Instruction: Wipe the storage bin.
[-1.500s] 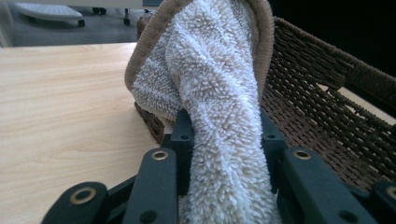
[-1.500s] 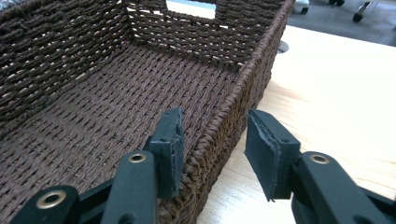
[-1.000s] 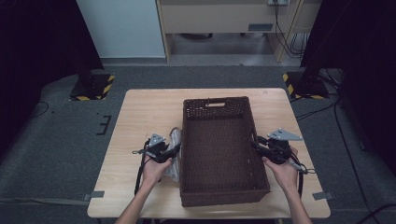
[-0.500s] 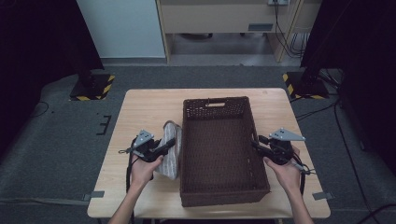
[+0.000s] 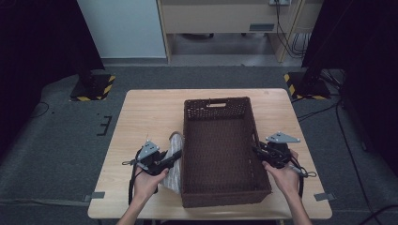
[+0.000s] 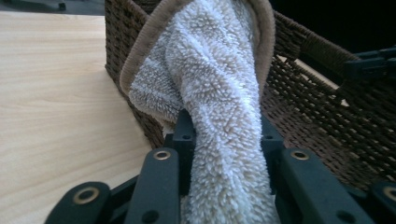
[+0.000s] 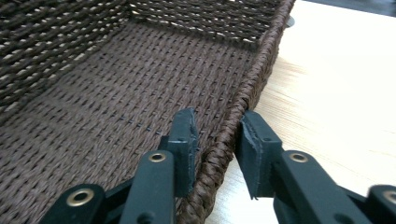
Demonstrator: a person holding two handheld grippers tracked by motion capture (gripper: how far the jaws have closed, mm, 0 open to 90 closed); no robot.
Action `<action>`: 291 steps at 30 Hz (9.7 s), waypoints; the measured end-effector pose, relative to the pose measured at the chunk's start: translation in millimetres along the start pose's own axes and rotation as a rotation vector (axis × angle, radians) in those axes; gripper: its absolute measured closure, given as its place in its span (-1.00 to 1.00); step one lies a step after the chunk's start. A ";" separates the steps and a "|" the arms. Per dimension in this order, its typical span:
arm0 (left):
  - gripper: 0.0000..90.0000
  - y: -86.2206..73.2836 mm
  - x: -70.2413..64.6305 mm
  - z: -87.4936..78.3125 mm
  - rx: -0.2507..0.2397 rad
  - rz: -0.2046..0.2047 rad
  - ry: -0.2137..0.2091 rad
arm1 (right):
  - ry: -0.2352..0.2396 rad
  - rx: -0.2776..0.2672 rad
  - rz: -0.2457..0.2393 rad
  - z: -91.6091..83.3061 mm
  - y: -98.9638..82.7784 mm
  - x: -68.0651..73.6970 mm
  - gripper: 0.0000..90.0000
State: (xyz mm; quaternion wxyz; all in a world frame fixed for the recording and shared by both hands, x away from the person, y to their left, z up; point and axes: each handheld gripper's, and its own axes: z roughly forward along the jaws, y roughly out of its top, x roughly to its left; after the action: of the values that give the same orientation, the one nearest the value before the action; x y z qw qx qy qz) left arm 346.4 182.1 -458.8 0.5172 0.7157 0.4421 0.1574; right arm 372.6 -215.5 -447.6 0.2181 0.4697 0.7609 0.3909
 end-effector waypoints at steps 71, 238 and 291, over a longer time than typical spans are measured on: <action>0.53 -47.4 11.7 3.1 0.115 0.000 0.009 | -0.058 -0.026 0.001 17.1 6.8 -5.5 0.44; -0.20 14.8 -33.8 20.3 0.070 0.095 0.088 | -0.118 -0.134 0.063 -21.0 -9.3 -62.1 -0.01; 0.35 6.6 -21.6 -6.9 0.125 0.064 0.125 | -0.035 -0.170 0.021 -18.3 4.5 -38.5 0.02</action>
State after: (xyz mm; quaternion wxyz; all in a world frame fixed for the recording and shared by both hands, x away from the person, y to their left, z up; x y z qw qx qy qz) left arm 332.7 168.6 -445.2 0.4379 0.7491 0.4593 0.1902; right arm 380.1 -255.5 -434.4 0.2661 0.4643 0.7161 0.4482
